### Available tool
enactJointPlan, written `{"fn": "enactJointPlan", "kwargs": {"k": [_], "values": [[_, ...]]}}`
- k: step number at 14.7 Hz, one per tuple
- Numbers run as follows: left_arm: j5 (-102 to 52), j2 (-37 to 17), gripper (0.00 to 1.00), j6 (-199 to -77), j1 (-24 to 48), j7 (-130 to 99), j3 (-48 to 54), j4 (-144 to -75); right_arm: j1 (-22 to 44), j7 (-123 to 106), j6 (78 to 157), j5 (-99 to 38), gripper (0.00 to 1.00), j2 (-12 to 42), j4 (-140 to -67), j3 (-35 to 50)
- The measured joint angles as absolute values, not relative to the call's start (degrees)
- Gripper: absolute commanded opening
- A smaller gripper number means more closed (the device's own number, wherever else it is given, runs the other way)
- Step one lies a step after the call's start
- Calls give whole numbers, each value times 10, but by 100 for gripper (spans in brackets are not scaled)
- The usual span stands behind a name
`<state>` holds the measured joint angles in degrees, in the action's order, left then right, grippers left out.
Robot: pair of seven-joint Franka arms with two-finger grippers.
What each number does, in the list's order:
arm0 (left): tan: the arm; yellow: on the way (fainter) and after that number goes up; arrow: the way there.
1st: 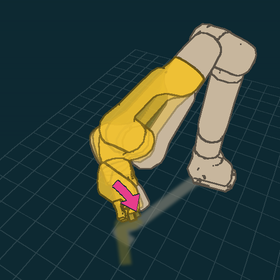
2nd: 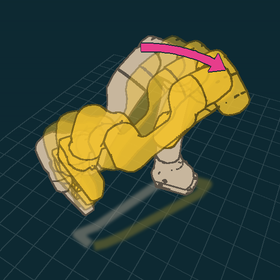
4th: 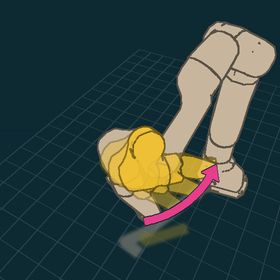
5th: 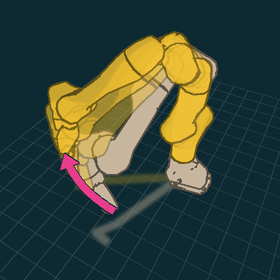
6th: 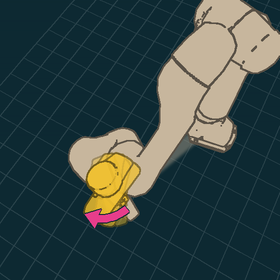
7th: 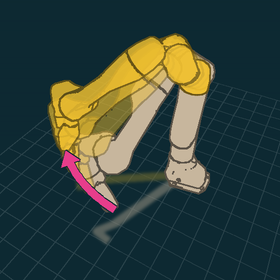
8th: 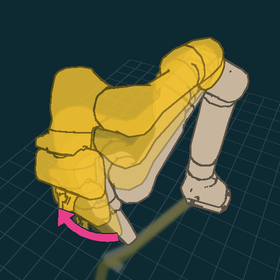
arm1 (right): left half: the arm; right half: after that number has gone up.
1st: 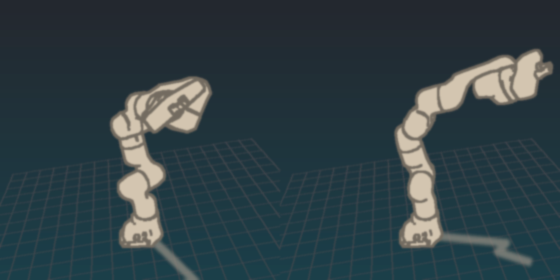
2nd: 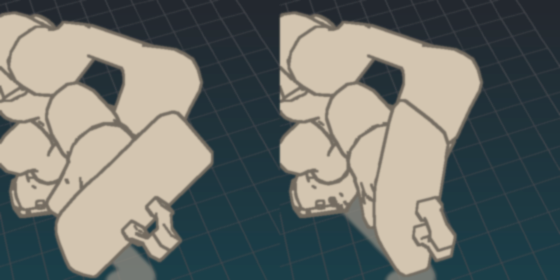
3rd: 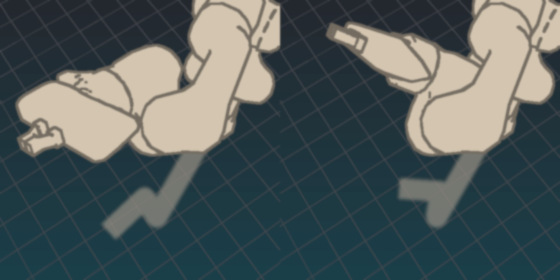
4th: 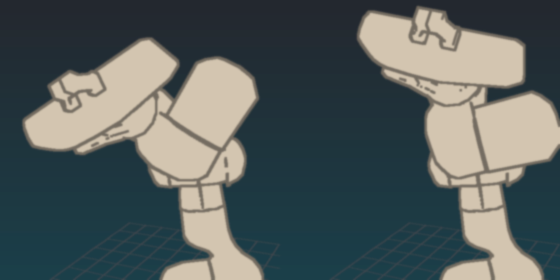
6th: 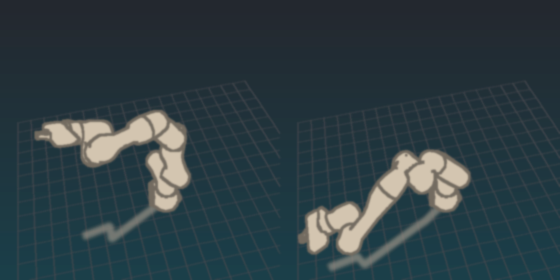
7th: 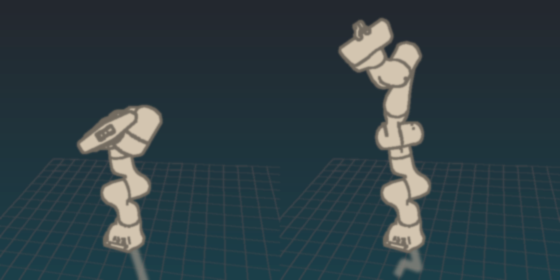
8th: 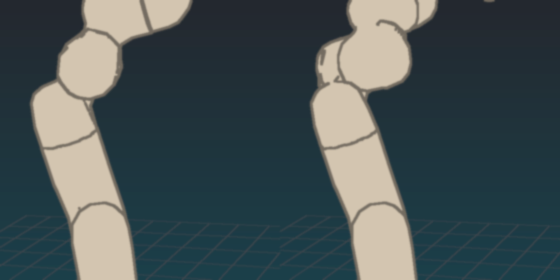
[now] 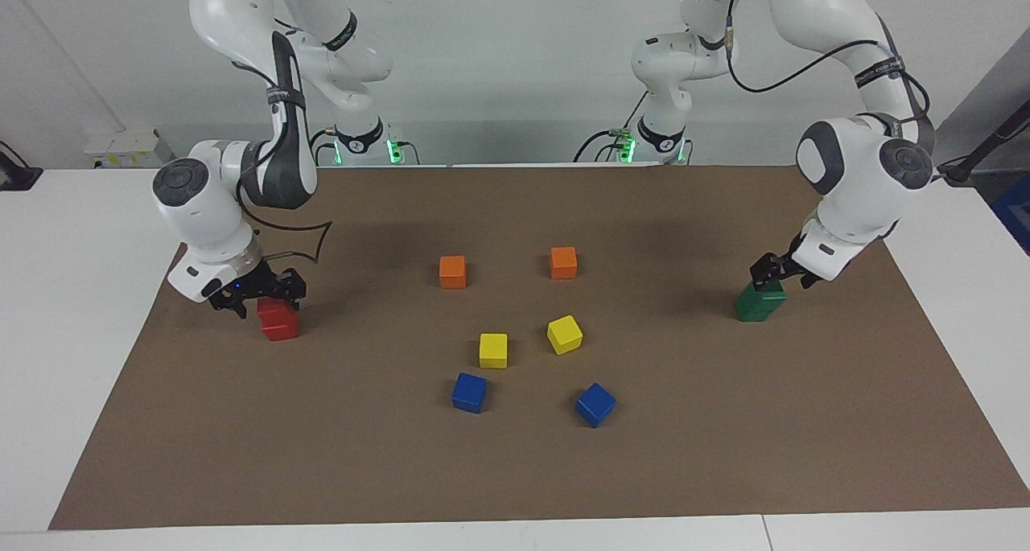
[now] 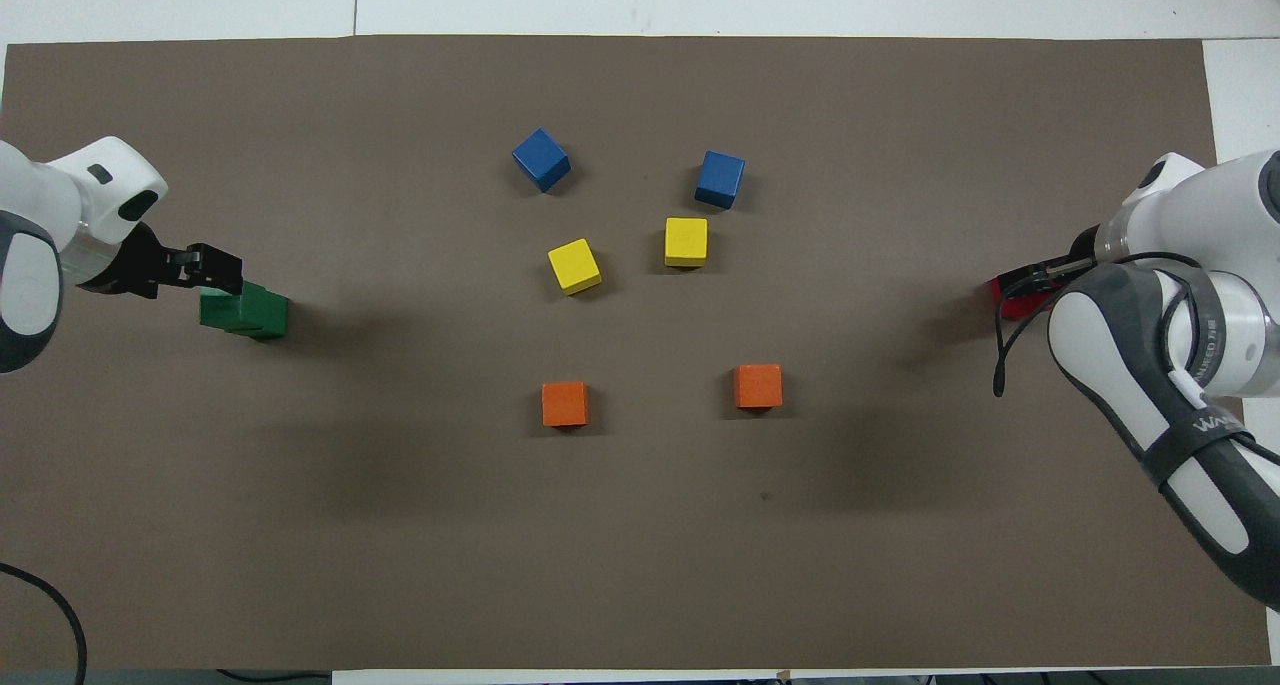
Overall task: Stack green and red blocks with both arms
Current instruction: 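Lower green onto green with the left gripper while the right gripper lowers red, then open the right gripper on the red stack while the left gripper withdraws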
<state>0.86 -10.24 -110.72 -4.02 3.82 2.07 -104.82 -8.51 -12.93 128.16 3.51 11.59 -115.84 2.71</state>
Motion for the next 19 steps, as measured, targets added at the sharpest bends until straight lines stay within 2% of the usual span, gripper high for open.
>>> {"fn": "enactJointPlan", "kwargs": {"k": [3,8,19], "values": [[9,-68,100,-1045,-40,38,21,-1012,-85,-129,1282,35,100,116,-1158,27],[9,6,100,-950,-39,38,22,-1010,-85,-129,1282,35,100,116,-1159,27],[8,11,100,-940,-13,38,22,-1016,-87,-129,1284,35,100,116,-1158,25]]}}
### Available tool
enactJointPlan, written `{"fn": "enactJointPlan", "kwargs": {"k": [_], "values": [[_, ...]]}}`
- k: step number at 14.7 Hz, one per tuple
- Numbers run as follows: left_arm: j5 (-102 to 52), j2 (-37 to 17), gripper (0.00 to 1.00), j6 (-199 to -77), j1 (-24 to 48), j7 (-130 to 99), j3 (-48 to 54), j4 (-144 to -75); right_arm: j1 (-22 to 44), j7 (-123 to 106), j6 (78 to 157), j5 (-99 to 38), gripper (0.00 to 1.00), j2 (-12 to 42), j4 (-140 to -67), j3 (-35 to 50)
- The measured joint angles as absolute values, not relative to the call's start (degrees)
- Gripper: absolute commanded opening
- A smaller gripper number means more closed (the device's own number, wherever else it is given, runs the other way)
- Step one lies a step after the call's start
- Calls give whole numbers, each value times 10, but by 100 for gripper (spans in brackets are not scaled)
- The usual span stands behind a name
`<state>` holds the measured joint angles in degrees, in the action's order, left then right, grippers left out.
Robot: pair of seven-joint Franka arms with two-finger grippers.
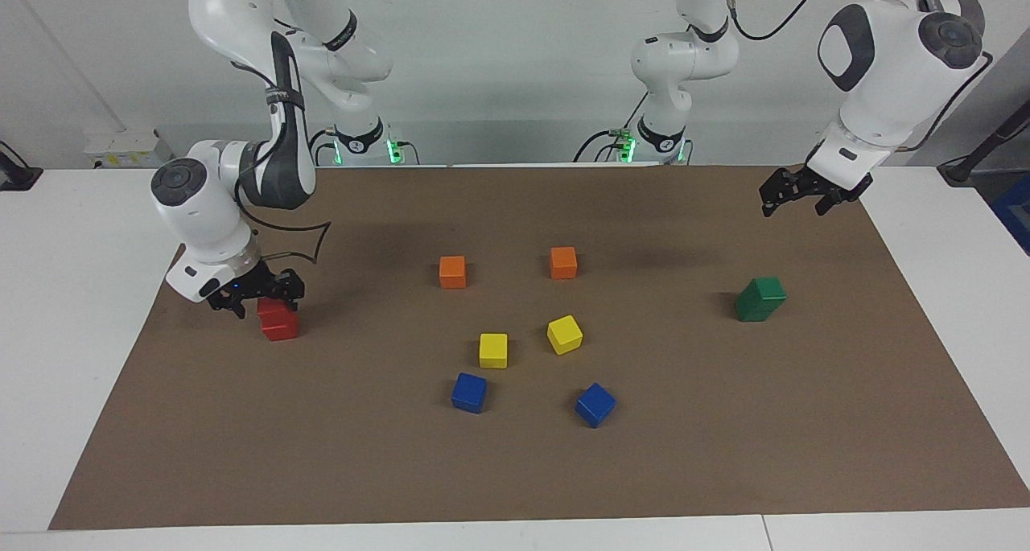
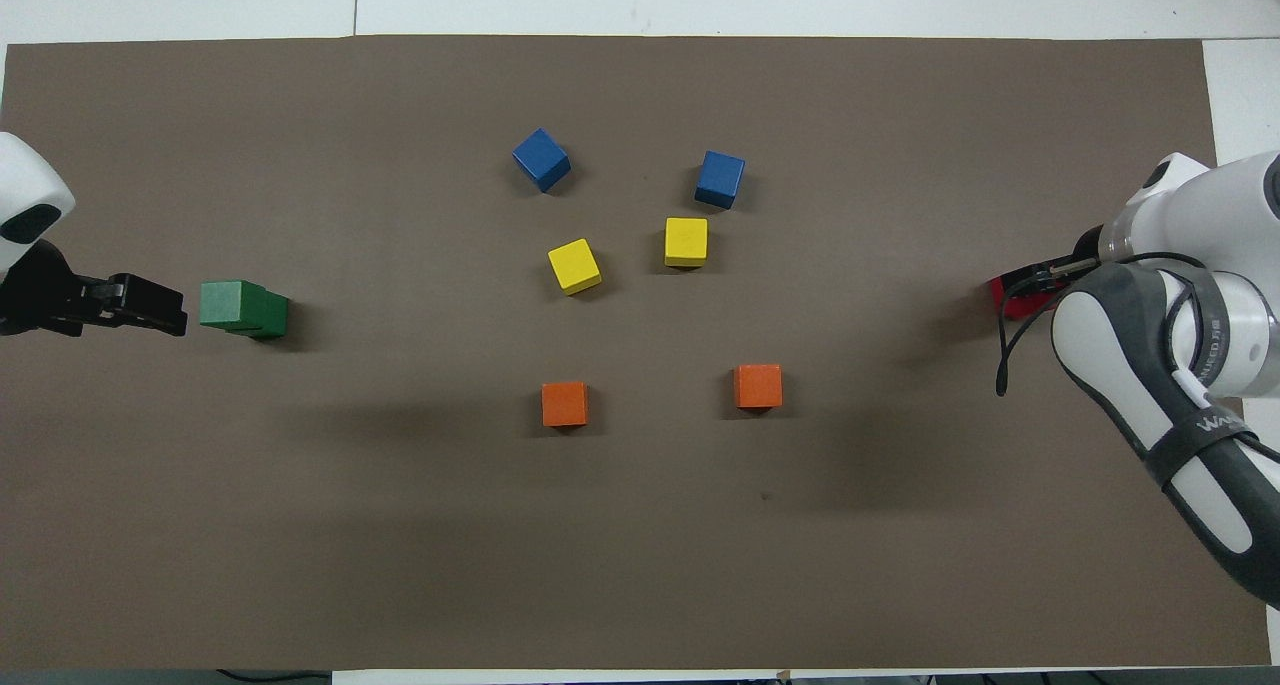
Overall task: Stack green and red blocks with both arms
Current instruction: 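Open the right gripper on the red stack while the left gripper withdraws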
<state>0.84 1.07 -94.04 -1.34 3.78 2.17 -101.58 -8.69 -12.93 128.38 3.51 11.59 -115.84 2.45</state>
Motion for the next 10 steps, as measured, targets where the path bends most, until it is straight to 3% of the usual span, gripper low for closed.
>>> {"fn": "enactJointPlan", "kwargs": {"k": [10], "values": [[4,6,100,-938,0,38,7,-986,-91,-129,1284,35,100,116,-1157,24]]}}
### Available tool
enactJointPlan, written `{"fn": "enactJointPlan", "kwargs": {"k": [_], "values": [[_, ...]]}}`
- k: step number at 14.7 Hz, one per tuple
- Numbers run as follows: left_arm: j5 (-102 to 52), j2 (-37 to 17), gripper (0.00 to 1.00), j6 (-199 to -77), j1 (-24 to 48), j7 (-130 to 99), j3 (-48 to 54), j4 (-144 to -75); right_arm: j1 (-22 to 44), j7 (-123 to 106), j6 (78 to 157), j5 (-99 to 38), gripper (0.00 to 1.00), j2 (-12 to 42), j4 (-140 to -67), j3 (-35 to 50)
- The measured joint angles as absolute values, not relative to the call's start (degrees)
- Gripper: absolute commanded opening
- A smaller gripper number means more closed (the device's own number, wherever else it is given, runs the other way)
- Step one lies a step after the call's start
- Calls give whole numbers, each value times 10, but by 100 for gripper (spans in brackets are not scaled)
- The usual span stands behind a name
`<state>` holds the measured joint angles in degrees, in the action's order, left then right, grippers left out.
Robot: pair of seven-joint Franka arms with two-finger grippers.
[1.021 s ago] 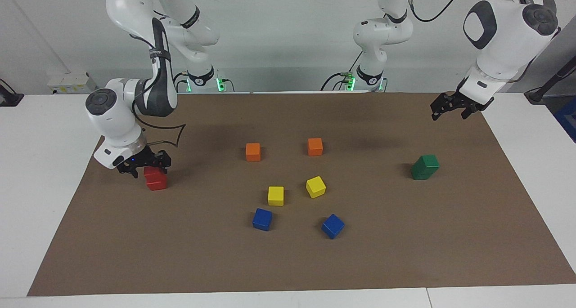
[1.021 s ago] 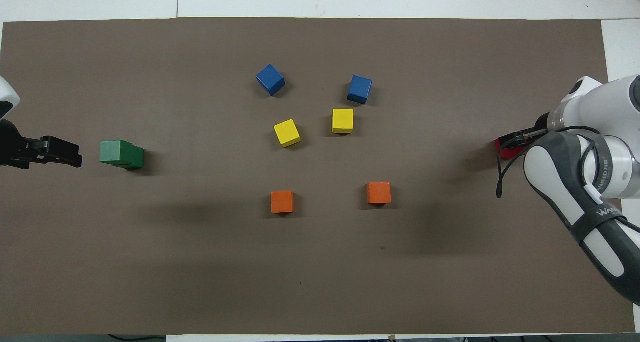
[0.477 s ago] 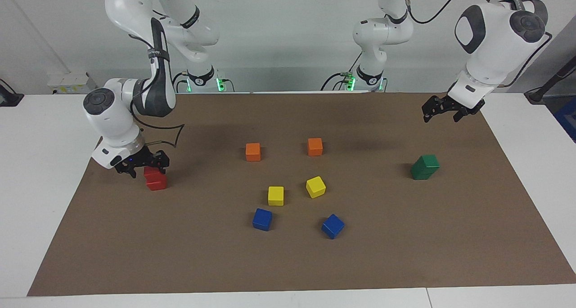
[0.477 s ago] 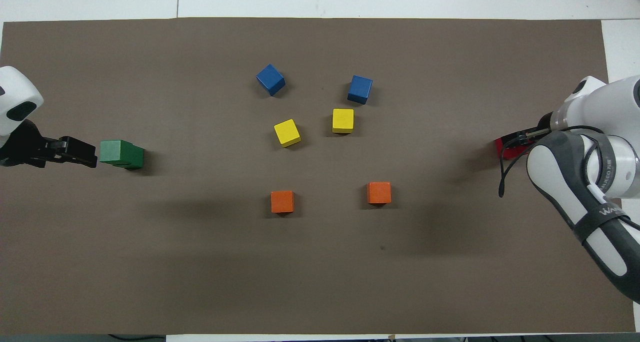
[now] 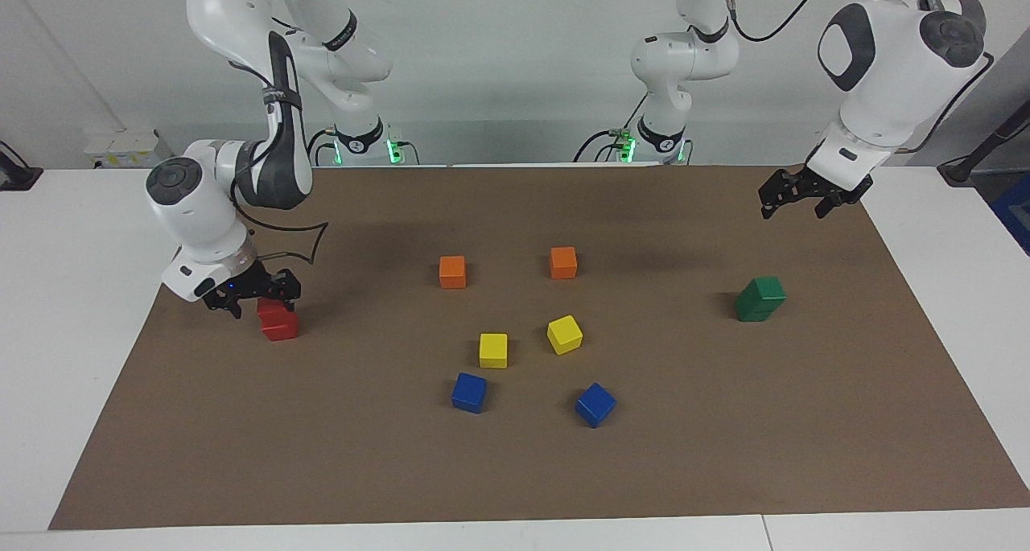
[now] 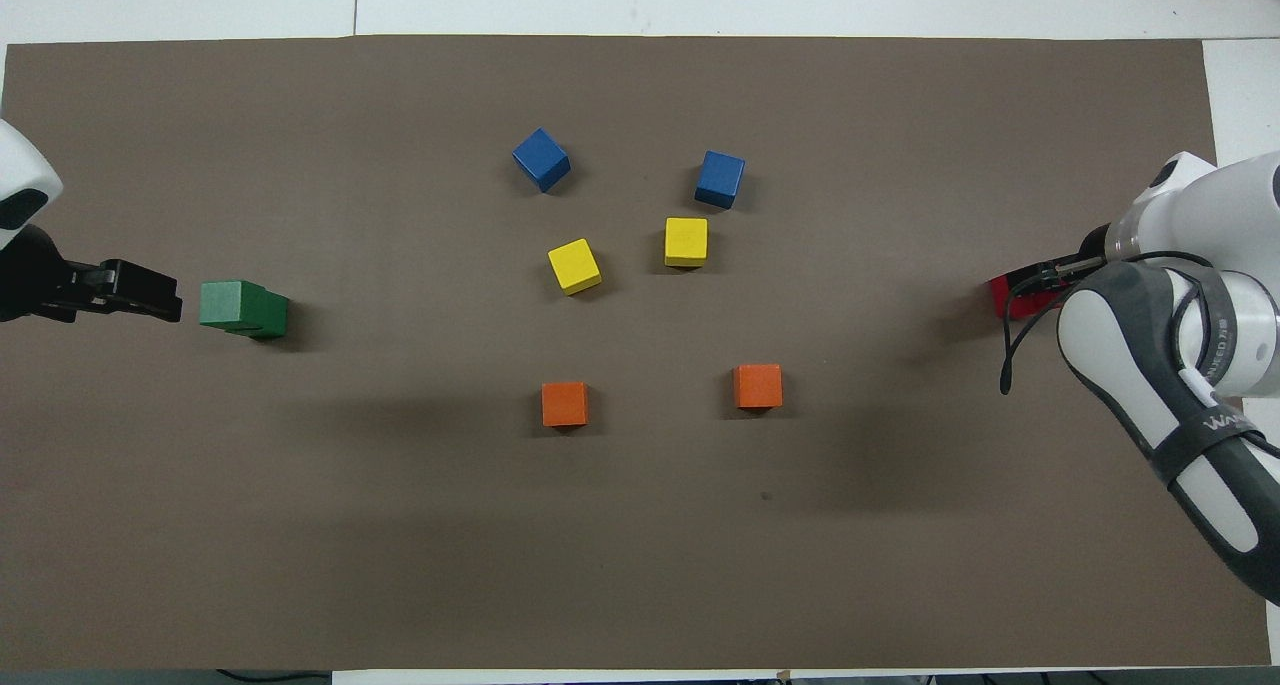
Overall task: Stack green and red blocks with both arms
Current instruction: 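Open the right gripper on the red stack while the left gripper withdraws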
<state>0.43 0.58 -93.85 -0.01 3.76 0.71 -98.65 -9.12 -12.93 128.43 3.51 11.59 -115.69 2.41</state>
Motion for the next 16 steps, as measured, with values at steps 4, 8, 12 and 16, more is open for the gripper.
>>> {"fn": "enactJointPlan", "kwargs": {"k": [4,8,12,16], "values": [[4,8,100,-915,2,38,9,-966,-93,-129,1284,35,100,116,-1157,24],[4,8,100,-907,4,38,12,-948,-100,-129,1284,35,100,116,-1157,23],[4,8,100,-907,5,38,13,-947,-100,-129,1284,35,100,116,-1155,25],[4,7,100,-912,5,38,13,-947,-91,-108,1284,35,100,116,-1144,28]]}}
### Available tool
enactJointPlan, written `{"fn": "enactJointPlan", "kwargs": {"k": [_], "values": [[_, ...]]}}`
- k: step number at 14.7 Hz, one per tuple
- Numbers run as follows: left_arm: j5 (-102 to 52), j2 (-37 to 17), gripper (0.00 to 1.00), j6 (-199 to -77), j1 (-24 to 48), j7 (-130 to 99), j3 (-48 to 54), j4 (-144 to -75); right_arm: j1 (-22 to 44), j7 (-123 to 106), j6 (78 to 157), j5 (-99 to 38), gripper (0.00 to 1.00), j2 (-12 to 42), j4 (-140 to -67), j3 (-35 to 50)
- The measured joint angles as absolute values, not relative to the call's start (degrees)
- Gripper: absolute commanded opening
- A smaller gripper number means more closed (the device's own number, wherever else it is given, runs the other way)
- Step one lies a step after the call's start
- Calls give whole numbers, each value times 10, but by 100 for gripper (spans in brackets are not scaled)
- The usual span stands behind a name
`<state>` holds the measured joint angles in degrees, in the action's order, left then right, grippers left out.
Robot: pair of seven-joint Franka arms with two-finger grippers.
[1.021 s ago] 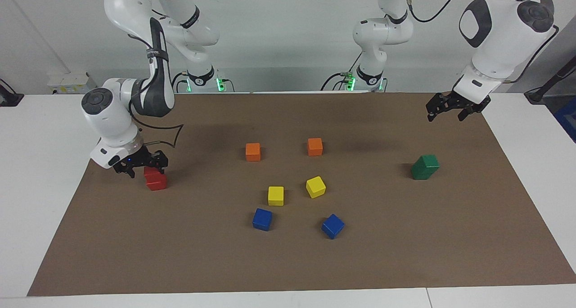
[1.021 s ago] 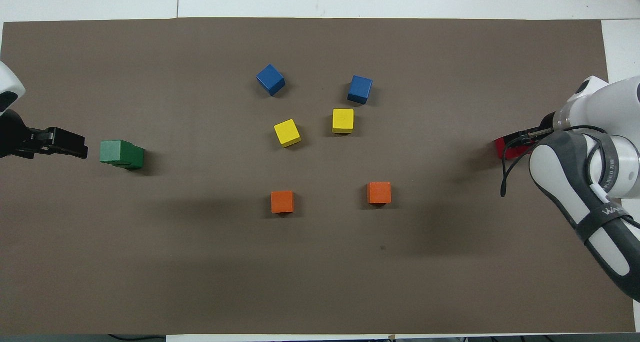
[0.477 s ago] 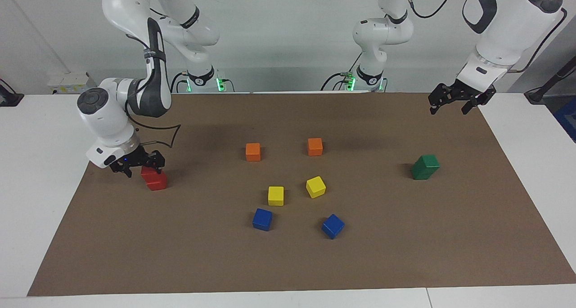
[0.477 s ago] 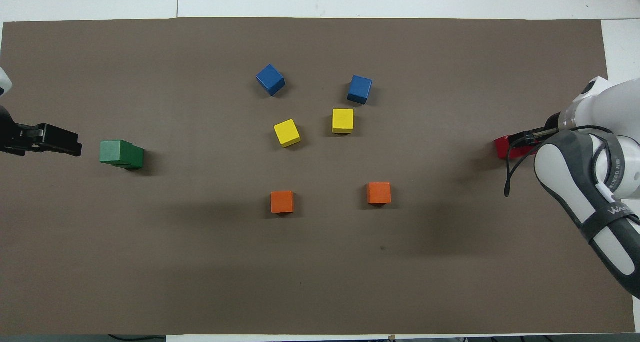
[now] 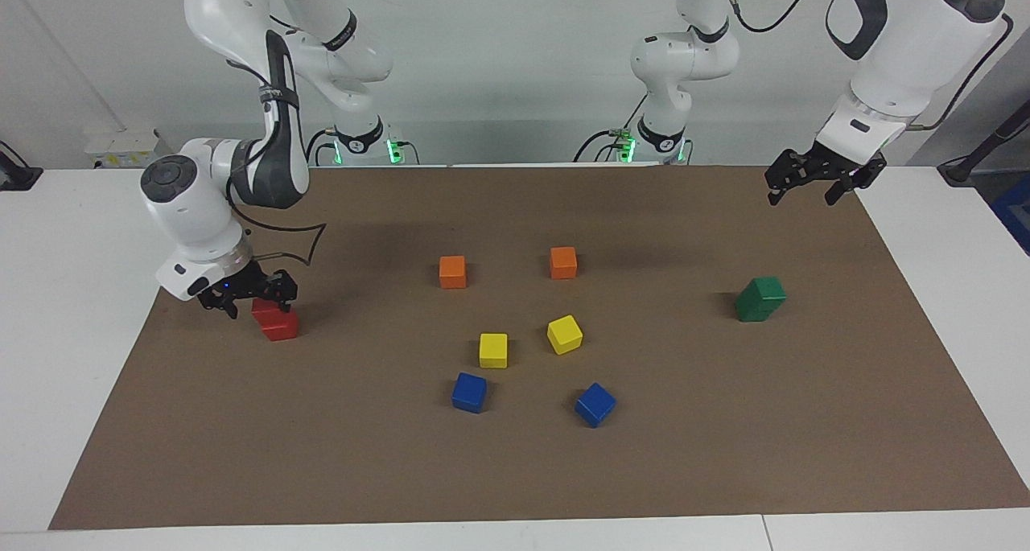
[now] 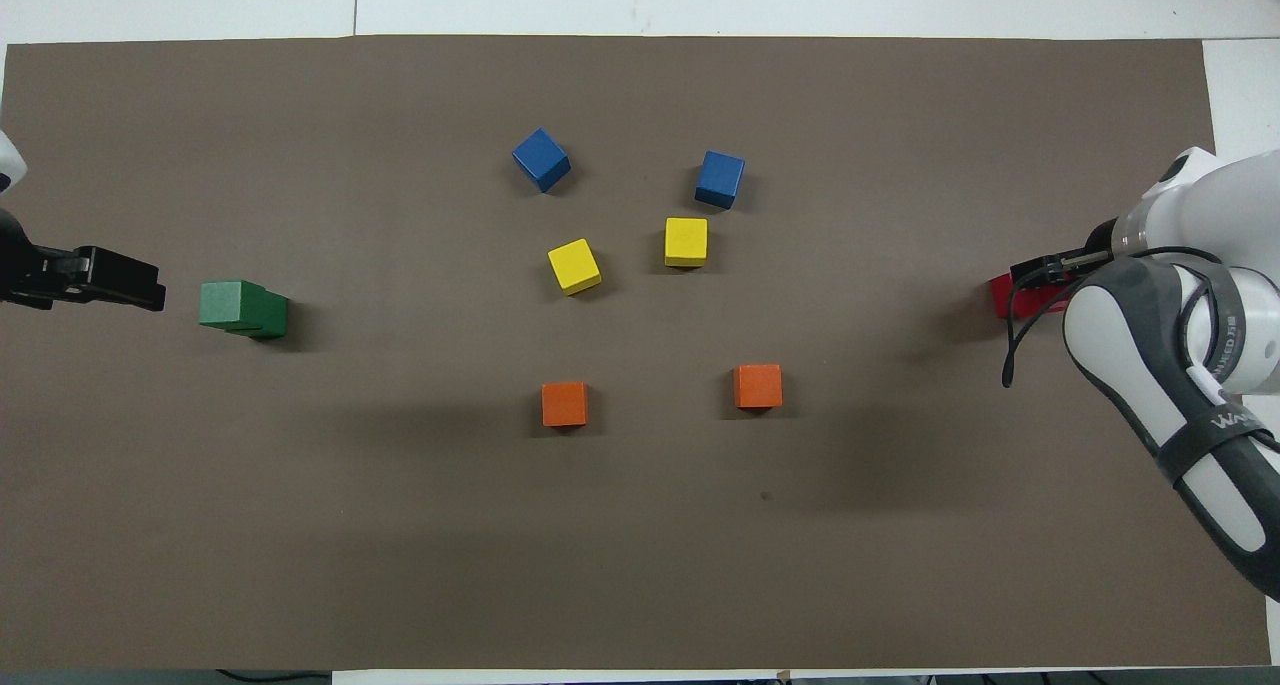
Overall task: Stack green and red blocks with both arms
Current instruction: 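Open the right gripper on the red stack while the left gripper withdraws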
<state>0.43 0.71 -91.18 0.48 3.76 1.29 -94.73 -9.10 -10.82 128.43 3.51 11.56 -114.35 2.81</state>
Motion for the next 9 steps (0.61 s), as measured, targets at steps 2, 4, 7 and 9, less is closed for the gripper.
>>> {"fn": "enactJointPlan", "kwargs": {"k": [2,4,7,9], "values": [[4,7,100,-912,5,38,13,-947,-83,-94,1282,35,100,115,-1131,29],[4,7,100,-911,5,38,13,-948,-77,-81,1267,35,100,114,-1111,29],[4,6,100,-911,5,38,13,-950,-72,-69,1230,25,100,110,-1070,30],[4,6,100,-911,5,38,14,-950,-71,-66,1191,21,100,101,-1042,33]]}}
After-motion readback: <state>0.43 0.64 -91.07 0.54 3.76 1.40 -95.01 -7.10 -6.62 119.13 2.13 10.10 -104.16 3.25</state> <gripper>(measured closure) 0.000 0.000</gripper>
